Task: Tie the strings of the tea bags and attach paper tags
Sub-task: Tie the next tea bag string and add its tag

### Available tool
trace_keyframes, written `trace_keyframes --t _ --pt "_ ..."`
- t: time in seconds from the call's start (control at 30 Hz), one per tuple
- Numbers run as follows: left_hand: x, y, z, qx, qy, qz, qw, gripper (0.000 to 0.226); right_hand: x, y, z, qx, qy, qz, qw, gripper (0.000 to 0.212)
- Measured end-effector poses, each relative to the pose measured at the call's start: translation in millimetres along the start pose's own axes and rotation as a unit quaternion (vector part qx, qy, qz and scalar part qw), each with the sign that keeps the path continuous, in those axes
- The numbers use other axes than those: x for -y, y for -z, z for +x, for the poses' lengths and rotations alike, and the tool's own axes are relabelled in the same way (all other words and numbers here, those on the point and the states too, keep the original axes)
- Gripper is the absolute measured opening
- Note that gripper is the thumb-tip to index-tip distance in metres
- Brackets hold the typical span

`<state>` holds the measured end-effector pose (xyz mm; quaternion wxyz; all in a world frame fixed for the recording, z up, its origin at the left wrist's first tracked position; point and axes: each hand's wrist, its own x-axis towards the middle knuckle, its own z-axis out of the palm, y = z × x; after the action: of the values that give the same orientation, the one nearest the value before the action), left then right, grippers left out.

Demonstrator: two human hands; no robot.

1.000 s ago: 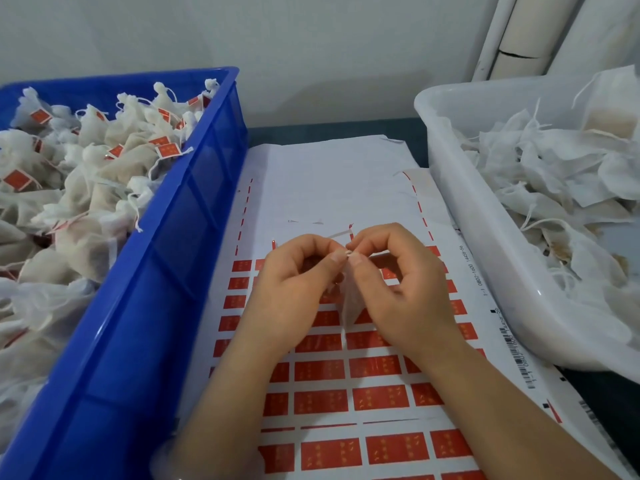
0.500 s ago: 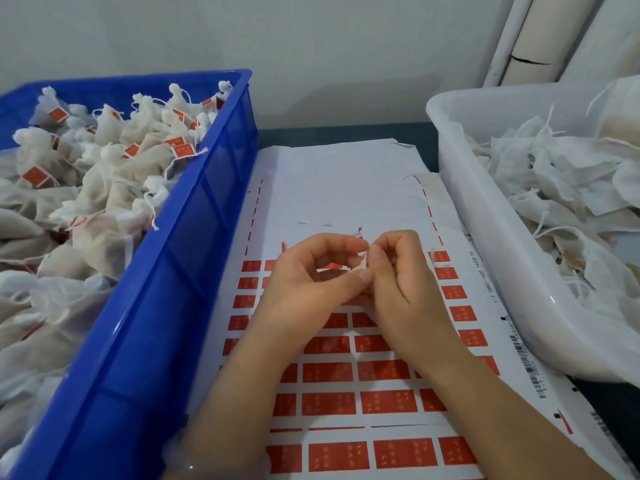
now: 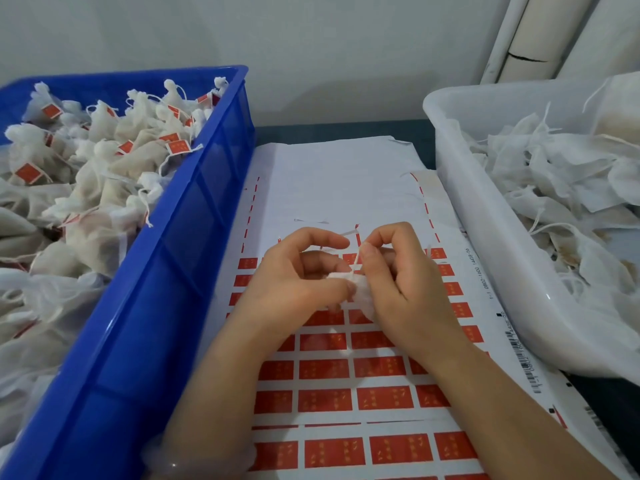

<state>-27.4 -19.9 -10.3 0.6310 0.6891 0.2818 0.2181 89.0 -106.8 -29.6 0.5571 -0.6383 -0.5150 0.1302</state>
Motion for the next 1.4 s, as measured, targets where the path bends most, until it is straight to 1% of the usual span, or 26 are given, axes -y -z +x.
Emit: trace_keyframes --t 0.23,0.37,0.47,0.57,0.67,0.77,0.87,0.97,1.07,1.2,1.4 --pt "-3 -3 -2 0.059 0.008 -0.076 0.995 0.032 1 -2 -1 0.062 0.007 0.032 0.998 0.005" --pt "0 -1 -2 0.068 0.016 -0.134 0.989 0.036 1 -2 -1 0.066 0.007 0.03 0.997 0.004" --pt "0 0 0 0.069 0.019 -0.106 0.992 0.036 -1 0 -1 0.071 0.006 0.027 0.997 0.005" --pt "-1 1 0 0.054 0.026 -0.077 0.995 0.036 -1 1 -1 0.082 0.01 0.021 0.996 0.013" --pt "-2 5 -1 0.043 0.043 -0.082 0.995 0.039 0 2 1 0.081 0.015 0.007 0.997 0.012" --pt "-1 7 -2 0.027 0.05 -0.053 0.997 0.037 1 1 2 0.082 0.023 -0.008 0.996 0.011" --pt "0 6 -2 0.037 0.039 -0.044 0.998 0.033 0 1 1 0.08 0.024 -0.013 0.996 0.011" --pt "-2 3 -3 0.048 0.009 -0.045 0.998 0.03 -2 2 2 0.07 0.004 -0.02 0.997 0.014" --pt "-2 2 -3 0.022 -0.008 0.032 0.999 0.032 -1 2 2 0.073 -0.011 -0.006 0.997 0.014" --pt "-5 7 -3 0.001 -0.003 -0.011 1.0 0.03 2 2 3 0.066 -0.022 -0.008 0.998 0.013" --pt "-5 6 -3 0.027 -0.017 -0.007 0.999 0.035 2 0 2 0.031 -0.04 0.0 0.999 0.014"
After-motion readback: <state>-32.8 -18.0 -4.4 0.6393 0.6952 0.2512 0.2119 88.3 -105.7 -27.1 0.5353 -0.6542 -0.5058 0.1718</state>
